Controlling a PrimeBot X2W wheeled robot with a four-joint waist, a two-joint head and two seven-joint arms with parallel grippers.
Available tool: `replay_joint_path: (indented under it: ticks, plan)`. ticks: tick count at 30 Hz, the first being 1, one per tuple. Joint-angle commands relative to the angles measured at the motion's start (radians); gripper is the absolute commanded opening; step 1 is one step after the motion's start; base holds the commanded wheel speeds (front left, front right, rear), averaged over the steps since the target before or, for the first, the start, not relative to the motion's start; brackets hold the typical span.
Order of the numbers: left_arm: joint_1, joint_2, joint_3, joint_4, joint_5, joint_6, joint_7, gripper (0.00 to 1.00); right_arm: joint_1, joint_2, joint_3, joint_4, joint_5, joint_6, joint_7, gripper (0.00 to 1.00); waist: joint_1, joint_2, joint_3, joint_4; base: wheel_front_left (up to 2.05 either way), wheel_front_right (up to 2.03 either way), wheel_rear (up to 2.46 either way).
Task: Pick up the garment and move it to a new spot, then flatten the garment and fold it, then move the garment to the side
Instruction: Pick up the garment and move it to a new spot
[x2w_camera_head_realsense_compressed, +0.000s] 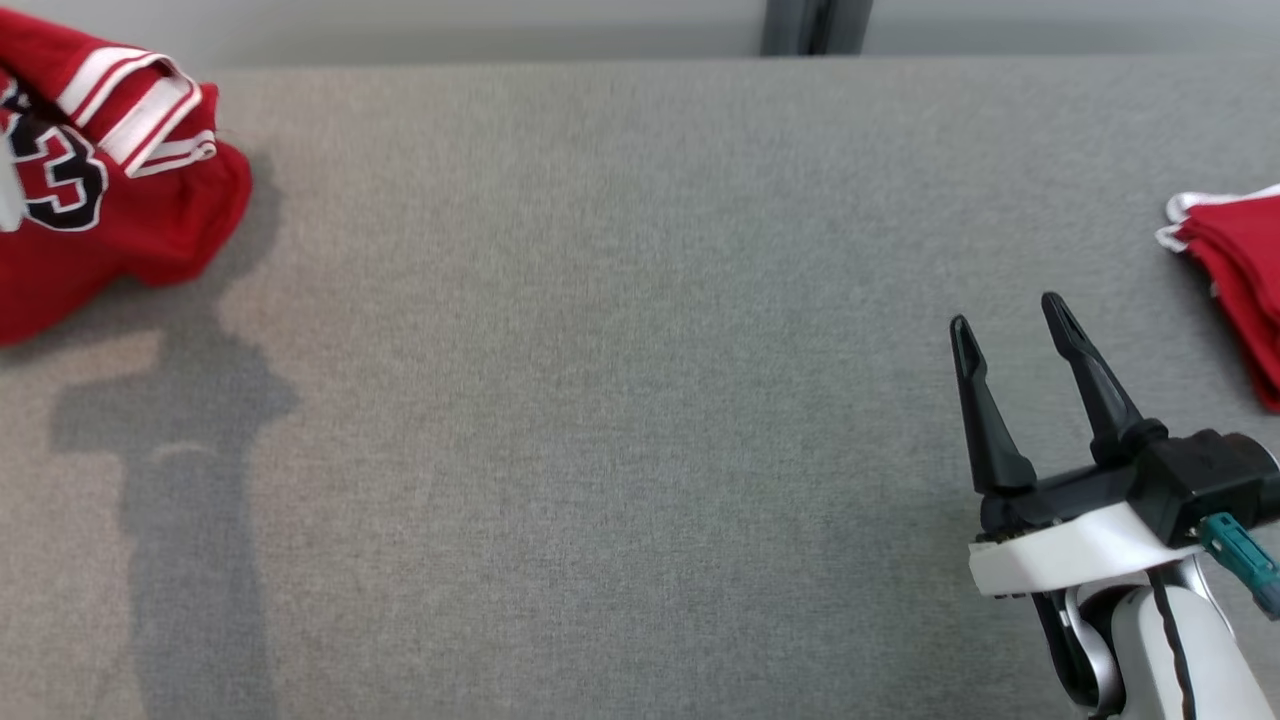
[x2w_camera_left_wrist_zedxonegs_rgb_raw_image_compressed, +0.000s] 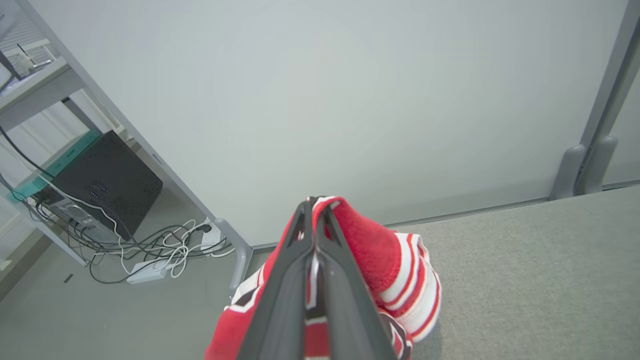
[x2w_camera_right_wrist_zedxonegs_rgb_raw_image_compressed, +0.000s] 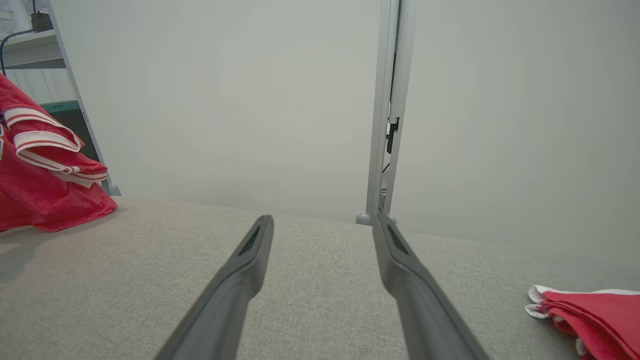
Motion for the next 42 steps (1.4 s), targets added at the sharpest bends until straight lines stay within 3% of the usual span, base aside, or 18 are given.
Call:
replay_joint_path:
  ticks: [1, 11, 22, 28, 38, 39, 41, 42]
  plan:
    - [-0.024, -0.017, -0.030, -0.030, 0.008, -0.011, -0.004, 0.00, 0.026, -0.003, -0.009, 0.013, 0.016, 0.000, -0.013, 1.00, 0.0000, 0.0000, -0.095, -0.026, 0.00, 0.00, 0.00]
    - [0.027, -0.111, -0.262, -0.264, -0.089, -0.024, -0.016, 0.00, 0.100, -0.004, -0.045, 0.033, 0.041, 0.000, -0.026, 1.00, 0.0000, 0.0000, -0.203, -0.080, 0.00, 0.00, 0.00]
    - [0.107, -0.172, -0.430, -0.475, -0.232, -0.024, -0.036, 0.00, 0.110, -0.003, -0.049, 0.024, 0.053, 0.000, -0.023, 1.00, 0.0000, 0.0000, -0.186, -0.149, 0.00, 0.00, 0.00]
    - [0.142, -0.243, -0.474, -0.379, -0.253, -0.024, -0.068, 0.00, 0.080, -0.003, -0.029, 0.038, 0.072, 0.000, -0.032, 1.00, 0.0000, 0.0000, -0.132, -0.189, 0.00, 0.00, 0.00]
    - [0.143, -0.351, -0.475, -0.046, -0.250, 0.027, -0.218, 0.00, 0.026, -0.004, 0.000, 0.098, 0.100, 0.000, -0.054, 1.00, 0.0000, 0.0000, -0.065, -0.245, 0.00, 0.00, 0.00]
    - [0.141, -0.359, -0.477, -0.014, -0.251, 0.026, -0.227, 0.12, 0.023, -0.003, 0.000, 0.103, 0.100, 0.000, -0.056, 1.00, 0.0000, 0.0000, -0.062, -0.246, 0.00, 0.00, 0.00]
    - [0.135, -0.371, -0.476, 0.042, -0.255, 0.026, -0.249, 0.53, 0.018, -0.003, 0.001, 0.114, 0.102, 0.000, -0.060, 1.00, 0.0000, 0.0000, -0.060, -0.245, 0.00, 0.00, 0.00]
    - [0.134, -0.376, -0.477, 0.069, -0.257, 0.027, -0.256, 0.99, 0.017, -0.003, 0.001, 0.120, 0.103, 0.000, -0.061, 1.00, 0.0000, 0.0000, -0.060, -0.244, 0.00, 0.00, 0.00]
